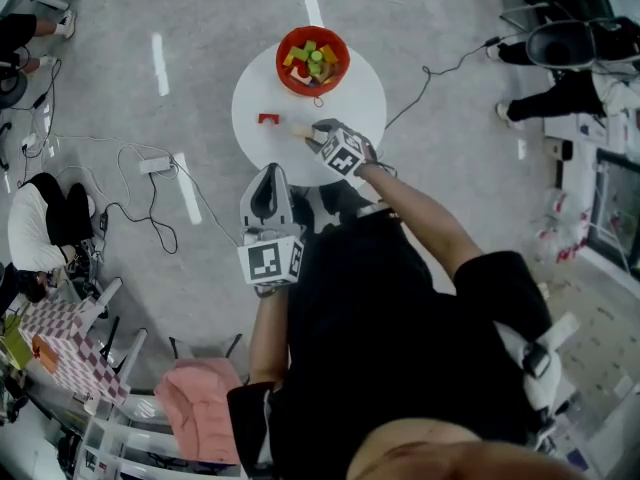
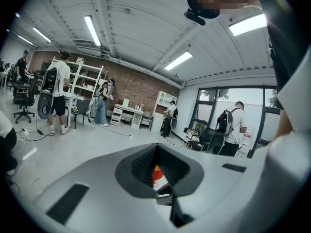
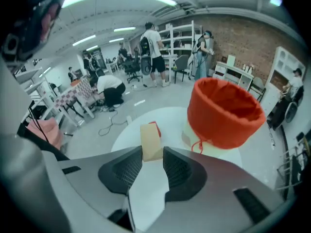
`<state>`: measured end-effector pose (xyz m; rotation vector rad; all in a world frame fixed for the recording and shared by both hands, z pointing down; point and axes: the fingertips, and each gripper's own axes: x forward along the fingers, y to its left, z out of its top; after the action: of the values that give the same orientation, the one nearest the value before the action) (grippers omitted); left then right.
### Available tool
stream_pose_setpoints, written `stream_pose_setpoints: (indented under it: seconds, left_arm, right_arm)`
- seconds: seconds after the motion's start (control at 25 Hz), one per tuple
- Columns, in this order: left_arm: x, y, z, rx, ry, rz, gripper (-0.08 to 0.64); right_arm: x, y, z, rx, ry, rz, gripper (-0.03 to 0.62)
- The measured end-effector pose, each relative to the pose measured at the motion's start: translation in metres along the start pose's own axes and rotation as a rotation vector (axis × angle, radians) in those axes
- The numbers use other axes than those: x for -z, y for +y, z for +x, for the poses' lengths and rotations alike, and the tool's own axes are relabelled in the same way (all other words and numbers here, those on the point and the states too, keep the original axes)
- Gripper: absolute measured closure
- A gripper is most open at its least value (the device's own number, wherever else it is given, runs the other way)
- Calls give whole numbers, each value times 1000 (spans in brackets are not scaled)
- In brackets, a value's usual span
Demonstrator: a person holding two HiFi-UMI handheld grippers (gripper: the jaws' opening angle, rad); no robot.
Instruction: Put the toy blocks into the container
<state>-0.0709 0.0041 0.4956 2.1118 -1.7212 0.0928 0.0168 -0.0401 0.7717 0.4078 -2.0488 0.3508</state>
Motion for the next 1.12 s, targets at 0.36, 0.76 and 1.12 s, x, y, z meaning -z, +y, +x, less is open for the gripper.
stream_pose_setpoints:
  seconds: [0.36, 0.76, 1.12]
  left_arm:
    - [-11, 0, 2, -7, -24, 3, 561]
    - [-10, -3, -2, -21, -24, 4, 561]
    - [-8, 6, -2, -32, -22, -7, 561]
  right_arm:
    - [-117, -69, -111, 171, -380, 94, 460]
    - [-74, -148, -60, 273, -129, 289, 460]
    - [-79, -149, -58, 276, -151, 307, 460]
